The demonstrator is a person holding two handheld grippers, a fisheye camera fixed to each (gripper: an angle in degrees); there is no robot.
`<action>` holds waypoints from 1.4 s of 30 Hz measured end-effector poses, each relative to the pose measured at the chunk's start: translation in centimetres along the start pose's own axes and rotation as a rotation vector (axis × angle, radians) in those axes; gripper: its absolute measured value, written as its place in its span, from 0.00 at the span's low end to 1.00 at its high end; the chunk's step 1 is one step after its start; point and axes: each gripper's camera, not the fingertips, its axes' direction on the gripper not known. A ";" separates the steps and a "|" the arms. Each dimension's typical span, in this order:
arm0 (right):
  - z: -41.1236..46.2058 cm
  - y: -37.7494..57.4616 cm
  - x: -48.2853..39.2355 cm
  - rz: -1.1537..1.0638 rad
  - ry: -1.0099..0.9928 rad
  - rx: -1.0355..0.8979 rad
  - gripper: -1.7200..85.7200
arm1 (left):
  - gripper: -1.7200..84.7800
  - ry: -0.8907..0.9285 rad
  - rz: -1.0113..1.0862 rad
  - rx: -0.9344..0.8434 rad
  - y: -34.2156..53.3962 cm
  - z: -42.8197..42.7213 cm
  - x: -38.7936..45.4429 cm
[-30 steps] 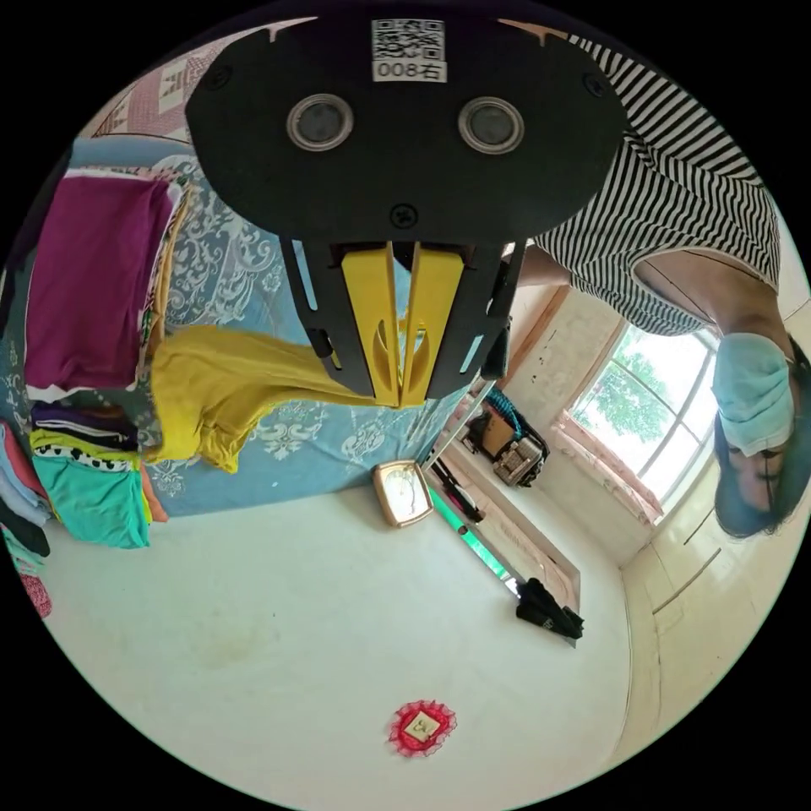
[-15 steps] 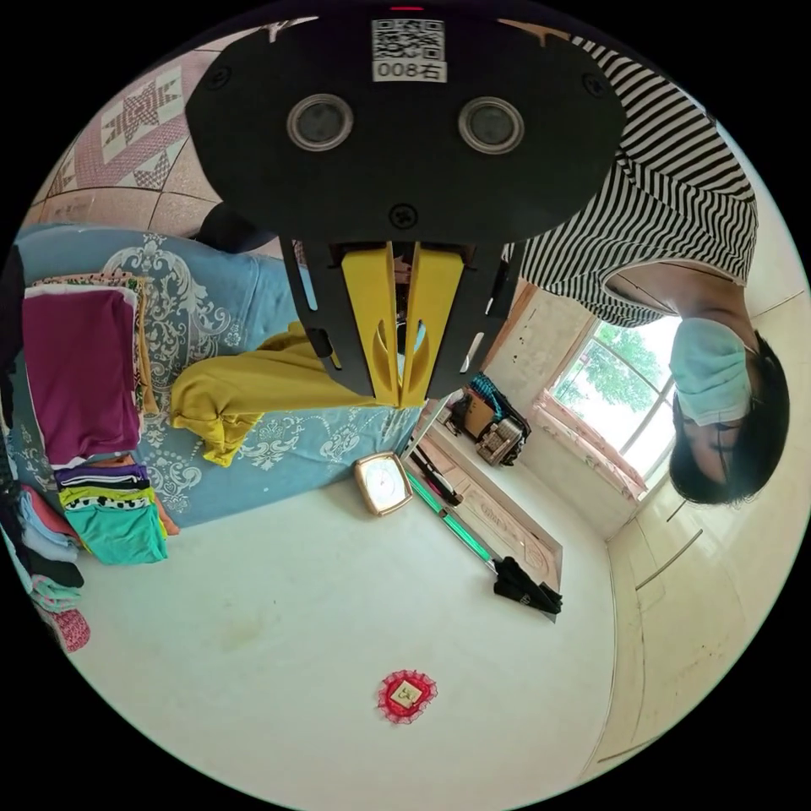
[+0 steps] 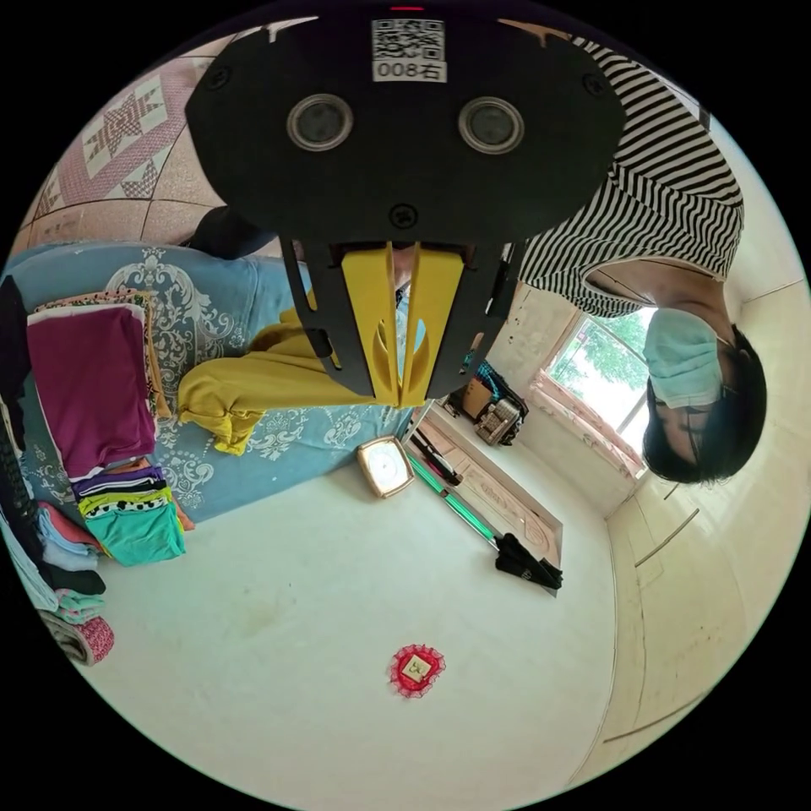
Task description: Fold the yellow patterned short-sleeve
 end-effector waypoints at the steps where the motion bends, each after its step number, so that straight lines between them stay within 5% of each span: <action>1: 0.0 0.2 -0.3 0.002 -0.004 0.000 0.02 | 0.14 -0.004 -0.007 0.004 -0.2 -0.1 -0.3; 12: -1.4 2.0 -2.0 0.040 0.076 0.015 0.02 | 0.04 0.150 0.044 0.002 -1.0 0.4 -1.6; 23: -5.0 11.0 1.8 0.377 0.544 0.026 0.03 | 0.03 0.055 0.144 -0.011 1.4 -0.5 2.6; 35: 11.5 10.5 -8.7 -0.168 0.662 -0.292 0.11 | 0.03 -0.040 0.216 -0.188 0.3 5.2 6.7; 42: 14.1 10.3 -10.0 -0.173 0.742 -0.265 0.12 | 0.03 -0.053 0.253 -0.216 -0.8 6.7 8.5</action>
